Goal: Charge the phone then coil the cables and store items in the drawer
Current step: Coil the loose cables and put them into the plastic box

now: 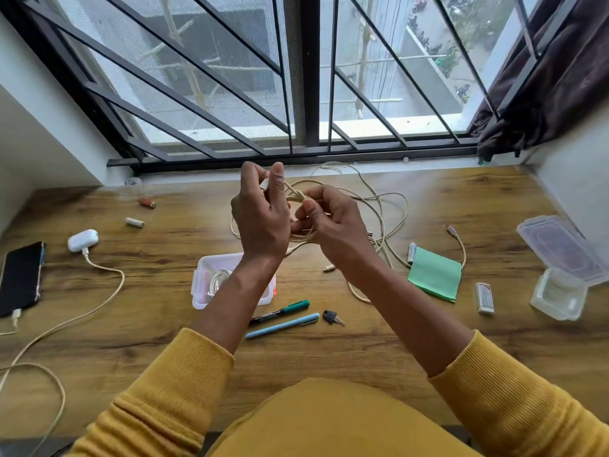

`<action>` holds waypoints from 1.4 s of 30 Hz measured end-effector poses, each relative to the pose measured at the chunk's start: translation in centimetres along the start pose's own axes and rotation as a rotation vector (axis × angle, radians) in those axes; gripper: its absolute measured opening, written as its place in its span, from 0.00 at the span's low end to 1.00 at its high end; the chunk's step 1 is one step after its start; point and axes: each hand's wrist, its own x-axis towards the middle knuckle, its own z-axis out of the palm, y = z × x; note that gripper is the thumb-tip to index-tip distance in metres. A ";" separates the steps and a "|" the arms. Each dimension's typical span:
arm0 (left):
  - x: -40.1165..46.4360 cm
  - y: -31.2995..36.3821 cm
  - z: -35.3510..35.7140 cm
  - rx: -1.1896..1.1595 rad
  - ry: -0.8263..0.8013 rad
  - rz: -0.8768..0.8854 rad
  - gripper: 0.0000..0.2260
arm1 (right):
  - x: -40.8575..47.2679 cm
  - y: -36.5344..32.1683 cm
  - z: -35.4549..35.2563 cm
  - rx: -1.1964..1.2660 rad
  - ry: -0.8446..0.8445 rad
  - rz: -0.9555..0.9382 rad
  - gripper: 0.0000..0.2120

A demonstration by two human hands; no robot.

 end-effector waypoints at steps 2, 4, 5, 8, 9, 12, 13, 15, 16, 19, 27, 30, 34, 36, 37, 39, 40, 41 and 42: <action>0.2 -0.2 -0.3 0.037 0.011 0.069 0.13 | 0.1 0.1 -0.3 -0.071 -0.023 -0.029 0.05; 0.4 -0.3 -0.5 0.063 0.011 0.121 0.13 | 0.1 -0.1 -0.7 -0.113 -0.048 -0.050 0.07; 0.5 -0.4 -0.6 0.070 0.009 0.136 0.13 | 0.0 -0.2 -0.8 -0.099 -0.058 -0.051 0.08; 0.8 -0.4 -0.7 0.055 0.007 0.127 0.14 | -0.2 -0.6 -0.9 -0.078 -0.081 -0.093 0.14; 0.8 -0.4 -0.8 0.044 0.008 0.112 0.14 | -0.3 -0.6 -0.8 -0.100 -0.084 -0.122 0.16; 1.1 -0.3 -0.8 0.010 0.003 0.053 0.15 | -0.3 -0.6 -0.7 -0.180 -0.056 -0.200 0.17; 1.2 -0.3 -0.8 -0.014 -0.005 0.019 0.15 | -0.3 -0.6 -0.8 -0.202 -0.034 -0.218 0.16; 1.2 -0.2 -0.8 -0.072 -0.019 -0.056 0.14 | -0.1 -0.4 -0.8 -0.257 0.017 -0.261 0.16; 1.2 -0.1 -0.7 -0.105 -0.023 -0.094 0.14 | 0.0 -0.3 -0.7 -0.302 0.045 -0.293 0.16; 0.8 0.3 -0.5 -0.238 -0.022 -0.239 0.15 | 0.3 0.0 -0.6 -0.435 0.116 -0.381 0.14; 0.4 0.5 -0.8 -0.194 -0.083 -0.224 0.17 | 0.0 0.5 0.1 -0.521 0.221 -0.452 0.09; 0.0 0.2 -0.9 -0.172 -0.169 -0.129 0.19 | 0.0 0.5 0.0 -0.486 0.250 -0.460 0.08; -0.2 -0.5 -1.0 -0.151 -0.300 -0.019 0.11 | 0.2 0.4 -0.6 -0.486 0.325 -0.465 0.06; -0.1 -0.8 -1.0 -0.171 -0.398 -0.001 0.07 | 0.4 0.5 -1.0 -0.485 0.346 -0.447 0.06; 0.0 -0.9 -1.0 -0.179 -0.454 0.004 0.07 | 0.5 0.6 -1.3 -0.482 0.352 -0.438 0.06; 0.3 -1.3 -1.0 -0.170 -0.533 0.003 0.08 | 0.7 0.8 -1.7 -0.483 0.348 -0.433 0.06; 0.5 -1.5 -1.0 -0.149 -0.542 -0.001 0.08 | 0.7 0.9 -1.7 -0.492 0.339 -0.439 0.07; 0.8 -1.7 -1.1 -0.123 -0.545 -0.006 0.08 | 0.7 0.9 -1.7 -0.497 0.325 -0.443 0.07; 1.0 -1.9 -1.1 -0.100 -0.556 -0.017 0.08 | 0.7 1.0 -1.7 -0.490 0.306 -0.439 0.07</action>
